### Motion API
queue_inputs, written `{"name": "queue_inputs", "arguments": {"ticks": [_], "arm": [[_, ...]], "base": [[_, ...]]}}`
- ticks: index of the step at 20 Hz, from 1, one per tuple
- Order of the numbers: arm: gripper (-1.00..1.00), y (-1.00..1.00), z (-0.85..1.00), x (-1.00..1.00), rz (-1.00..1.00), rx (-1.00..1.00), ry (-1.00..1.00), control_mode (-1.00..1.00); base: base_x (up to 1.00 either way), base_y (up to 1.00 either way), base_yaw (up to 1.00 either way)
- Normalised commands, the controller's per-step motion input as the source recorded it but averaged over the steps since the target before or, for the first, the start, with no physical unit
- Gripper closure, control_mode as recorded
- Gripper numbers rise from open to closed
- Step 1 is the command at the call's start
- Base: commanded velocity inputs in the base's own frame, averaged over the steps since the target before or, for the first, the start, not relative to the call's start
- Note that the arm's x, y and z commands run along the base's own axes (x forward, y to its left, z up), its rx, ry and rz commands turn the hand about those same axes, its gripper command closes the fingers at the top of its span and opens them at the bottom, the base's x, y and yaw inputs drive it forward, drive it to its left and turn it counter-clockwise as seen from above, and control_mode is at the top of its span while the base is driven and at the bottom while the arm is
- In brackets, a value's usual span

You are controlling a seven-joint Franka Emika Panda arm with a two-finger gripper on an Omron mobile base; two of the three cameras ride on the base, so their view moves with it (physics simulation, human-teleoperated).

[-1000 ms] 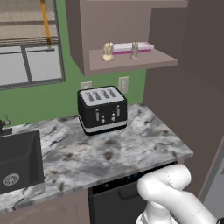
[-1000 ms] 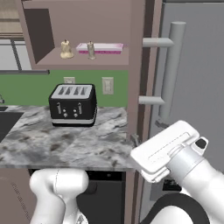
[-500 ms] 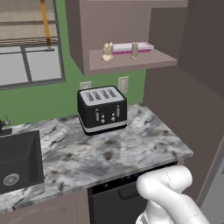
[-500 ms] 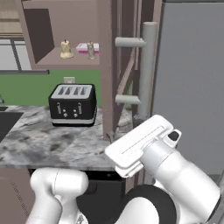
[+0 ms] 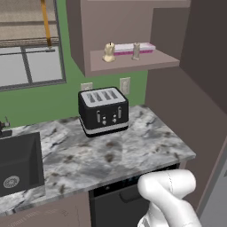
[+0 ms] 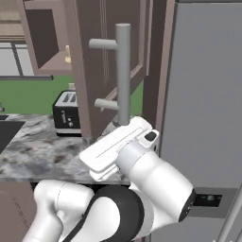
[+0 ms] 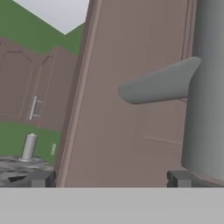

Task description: Pick the candle and candle from the dining table and place them in the open cabinet. Close the cabinet after placing the objects.

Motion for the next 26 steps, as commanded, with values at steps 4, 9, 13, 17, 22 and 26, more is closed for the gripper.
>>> {"name": "queue_inputs", "arguments": {"ticks": [4,9,13,17,22,26], "arm": [[-1.00,0.49,0.00,0.38,-0.02,-0.01,0.00,-1.00],[-1.00,0.42,0.00,0.40,-0.03,0.00,0.00,-1.00],[-1.00,0.38,0.00,0.36,-0.03,0.00,0.00,-1.00],[-1.00,0.40,0.00,0.42,-0.02,0.00,0.00,-1.00],[-1.00,0.38,0.00,0.47,-0.03,0.00,0.00,-1.00],[-1.00,0.31,0.00,0.40,-0.03,0.00,0.00,-1.00]], "base": [[0.00,0.00,0.00],[0.00,0.00,0.00],[0.00,0.00,0.00],[0.00,0.00,0.00],[0.00,0.00,0.00],[0.00,0.00,0.00]]}}
